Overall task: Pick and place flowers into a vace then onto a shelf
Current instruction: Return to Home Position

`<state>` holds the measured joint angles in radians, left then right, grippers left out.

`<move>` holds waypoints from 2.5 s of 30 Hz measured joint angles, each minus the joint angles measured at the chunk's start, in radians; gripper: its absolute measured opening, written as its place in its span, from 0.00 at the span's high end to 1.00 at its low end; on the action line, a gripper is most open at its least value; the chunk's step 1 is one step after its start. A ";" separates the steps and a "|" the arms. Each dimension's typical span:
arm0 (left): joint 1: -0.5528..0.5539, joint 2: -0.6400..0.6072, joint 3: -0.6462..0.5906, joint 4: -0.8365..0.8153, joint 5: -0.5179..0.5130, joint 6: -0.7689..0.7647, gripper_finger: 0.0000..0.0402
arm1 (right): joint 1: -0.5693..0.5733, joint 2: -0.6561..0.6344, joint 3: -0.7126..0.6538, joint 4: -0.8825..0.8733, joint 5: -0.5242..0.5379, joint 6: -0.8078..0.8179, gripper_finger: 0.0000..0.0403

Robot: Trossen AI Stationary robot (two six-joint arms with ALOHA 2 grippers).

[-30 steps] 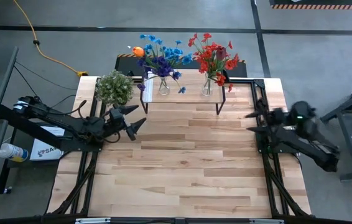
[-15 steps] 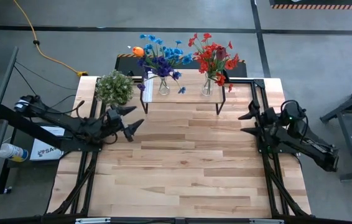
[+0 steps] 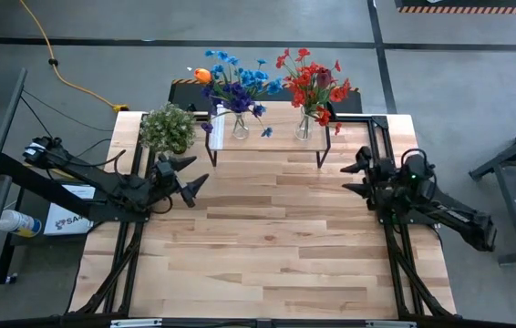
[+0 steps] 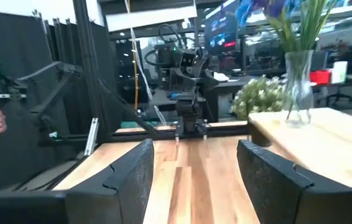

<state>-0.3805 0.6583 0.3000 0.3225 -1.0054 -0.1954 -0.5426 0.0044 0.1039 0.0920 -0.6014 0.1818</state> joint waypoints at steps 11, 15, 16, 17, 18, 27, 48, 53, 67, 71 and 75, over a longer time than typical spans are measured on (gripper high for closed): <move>0.000 0.057 0.000 -0.062 -0.106 -0.108 0.02 | 0.020 0.001 -0.093 0.116 0.034 0.048 0.46; 0.000 0.108 0.000 -0.065 -0.134 -0.148 0.02 | 0.051 0.001 -0.093 0.103 0.081 0.025 0.46; 0.000 0.113 0.000 -0.064 -0.142 -0.158 0.02 | 0.058 0.001 -0.094 0.103 0.088 0.022 0.46; 0.000 0.118 0.000 -0.065 -0.151 -0.165 0.02 | 0.065 0.001 -0.094 0.099 0.093 0.022 0.45; 0.000 0.122 0.000 -0.065 -0.158 -0.172 0.02 | 0.071 0.001 -0.094 0.093 0.098 0.022 0.45; -0.045 0.095 0.000 -0.105 -0.228 -0.171 0.02 | 0.123 0.002 -0.094 0.085 0.135 0.022 0.46; -0.058 -0.366 -0.266 0.073 -0.019 0.171 0.02 | 0.143 0.002 -0.095 0.096 0.129 0.007 0.46; -0.058 -0.403 -0.266 -0.054 -0.026 0.093 0.02 | 0.152 0.002 -0.095 0.086 0.132 -0.052 0.45; -0.058 -0.527 -0.266 -0.235 0.062 0.062 0.02 | 0.152 0.002 -0.095 0.050 -0.034 -0.183 0.45; -0.058 -0.563 -0.266 -0.283 0.126 0.059 0.02 | 0.152 0.002 -0.095 0.040 -0.121 -0.190 0.46; -0.058 -0.594 -0.266 -0.310 0.169 0.059 0.02 | 0.152 0.002 -0.095 0.031 -0.185 -0.190 0.46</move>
<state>-0.4381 0.0643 0.0345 0.0128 -0.8364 -0.1360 -0.3904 0.0063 0.0086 0.1234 -0.7868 -0.0086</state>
